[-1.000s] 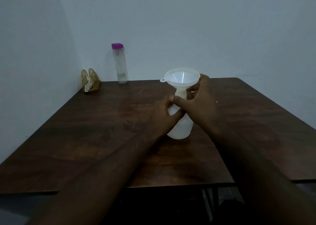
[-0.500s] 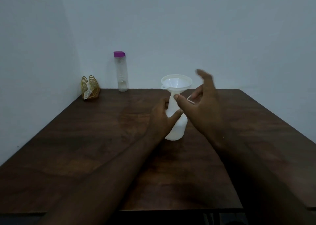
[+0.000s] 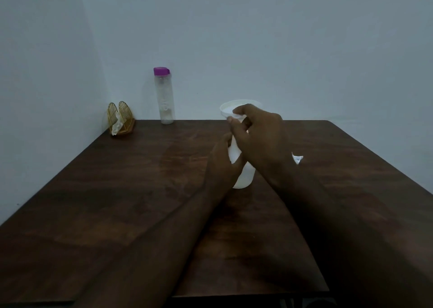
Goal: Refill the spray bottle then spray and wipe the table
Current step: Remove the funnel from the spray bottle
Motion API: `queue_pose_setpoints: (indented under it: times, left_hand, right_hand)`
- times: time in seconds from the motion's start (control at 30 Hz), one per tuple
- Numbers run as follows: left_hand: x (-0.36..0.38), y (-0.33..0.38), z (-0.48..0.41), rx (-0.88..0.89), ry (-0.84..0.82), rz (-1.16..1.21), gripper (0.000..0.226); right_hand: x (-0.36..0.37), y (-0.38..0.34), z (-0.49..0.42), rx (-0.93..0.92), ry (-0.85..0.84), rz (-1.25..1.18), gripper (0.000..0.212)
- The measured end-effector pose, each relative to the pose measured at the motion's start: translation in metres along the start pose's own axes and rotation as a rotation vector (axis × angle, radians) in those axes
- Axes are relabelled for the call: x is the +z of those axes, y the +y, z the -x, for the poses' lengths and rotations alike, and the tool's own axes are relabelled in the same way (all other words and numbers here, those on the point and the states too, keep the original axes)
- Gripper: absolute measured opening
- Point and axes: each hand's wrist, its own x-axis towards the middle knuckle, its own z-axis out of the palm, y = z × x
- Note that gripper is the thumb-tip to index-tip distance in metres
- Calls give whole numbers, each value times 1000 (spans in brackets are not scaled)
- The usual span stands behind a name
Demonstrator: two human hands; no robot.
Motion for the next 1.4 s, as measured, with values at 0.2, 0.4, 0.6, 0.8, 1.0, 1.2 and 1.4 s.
queue_pose_setpoints:
  times: [0.2, 0.4, 0.6, 0.8, 1.0, 1.2, 1.4]
  left_hand:
    - [2, 3, 0, 11, 31, 5, 55]
    - [1, 6, 1, -10, 14, -30, 58]
    - [2, 0, 0, -6, 30, -8, 59]
    - [2, 0, 1, -1, 37, 5, 58]
    - [-2, 0, 1, 17, 31, 16, 58]
    - [-3, 0, 1, 11, 19, 14, 57]
    - [-2, 0, 2, 19, 24, 8, 57]
  right_hand:
    - [-27, 25, -15, 322, -159, -590, 16]
    - [-35, 45, -48, 566, -257, -836, 18]
    - [-26, 53, -56, 708, -192, -968, 20]
    - [-15, 51, -54, 677, -174, -963, 16]
    - [-12, 48, -59, 449, -189, -710, 17]
    - [-7, 45, -60, 371, -146, -586, 17]
    - [-4, 53, -58, 543, -171, -775, 10]
